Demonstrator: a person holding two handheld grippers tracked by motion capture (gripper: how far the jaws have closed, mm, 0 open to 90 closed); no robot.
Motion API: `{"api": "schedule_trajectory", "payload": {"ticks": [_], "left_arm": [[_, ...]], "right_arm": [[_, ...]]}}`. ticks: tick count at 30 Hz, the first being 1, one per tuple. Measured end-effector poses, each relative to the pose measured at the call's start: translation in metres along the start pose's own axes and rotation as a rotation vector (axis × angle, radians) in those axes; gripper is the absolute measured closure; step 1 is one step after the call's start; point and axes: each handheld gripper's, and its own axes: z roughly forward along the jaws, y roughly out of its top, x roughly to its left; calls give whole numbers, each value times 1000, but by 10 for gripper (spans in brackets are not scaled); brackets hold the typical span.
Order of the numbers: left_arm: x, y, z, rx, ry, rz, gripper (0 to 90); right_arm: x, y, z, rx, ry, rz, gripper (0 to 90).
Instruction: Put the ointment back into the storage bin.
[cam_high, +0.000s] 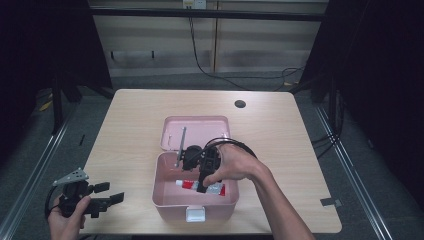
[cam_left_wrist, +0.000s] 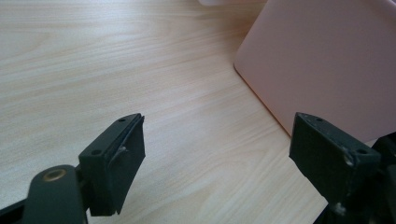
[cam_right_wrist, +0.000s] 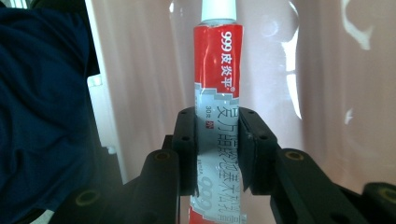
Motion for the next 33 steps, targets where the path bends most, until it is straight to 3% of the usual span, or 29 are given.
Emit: {"api": "schedule_trajectory", "payload": {"ticks": [11,33], "left_arm": [[0,0,-1,0,4,4,181],[0,0,-1,-6,5,0,181]], "right_arm": [[0,4,29,44,32,-17,706],[-5,7,55,56,76,-25,706]]}}
